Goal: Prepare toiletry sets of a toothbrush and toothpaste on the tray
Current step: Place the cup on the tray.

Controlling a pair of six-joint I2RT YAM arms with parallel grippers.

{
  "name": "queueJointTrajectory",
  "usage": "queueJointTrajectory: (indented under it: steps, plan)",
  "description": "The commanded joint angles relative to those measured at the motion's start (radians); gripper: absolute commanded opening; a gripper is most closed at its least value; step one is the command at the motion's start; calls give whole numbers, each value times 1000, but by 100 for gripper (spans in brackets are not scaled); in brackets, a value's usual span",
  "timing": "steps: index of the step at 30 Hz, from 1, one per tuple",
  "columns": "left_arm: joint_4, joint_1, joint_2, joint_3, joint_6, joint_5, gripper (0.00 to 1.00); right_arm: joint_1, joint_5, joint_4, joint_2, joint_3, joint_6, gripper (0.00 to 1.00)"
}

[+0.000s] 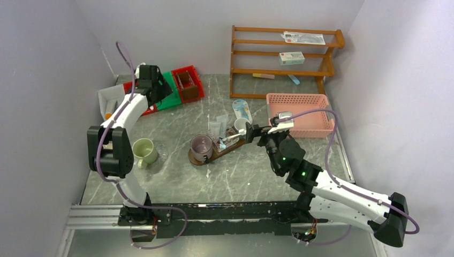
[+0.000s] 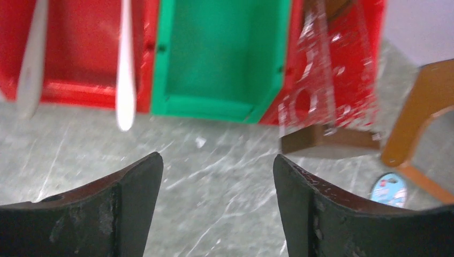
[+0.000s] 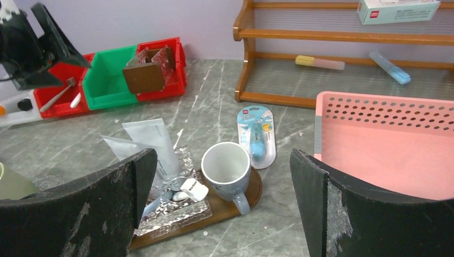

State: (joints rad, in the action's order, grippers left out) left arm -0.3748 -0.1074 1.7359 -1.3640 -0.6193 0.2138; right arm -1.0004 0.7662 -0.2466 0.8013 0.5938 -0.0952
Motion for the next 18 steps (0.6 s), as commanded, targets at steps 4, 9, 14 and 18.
queueJointTrajectory:
  steps: [4,9,14,18]
  plan:
    - [13,-39,167,-257,41,-27,73,6,61,-41,44,1,34,100]
    - [-7,-96,293,-408,67,17,68,6,62,-29,76,21,25,100]
    - [-35,-147,402,-540,115,75,58,9,65,-4,98,44,16,100]
    - [-59,-153,483,-618,129,85,49,8,74,24,102,61,12,100]
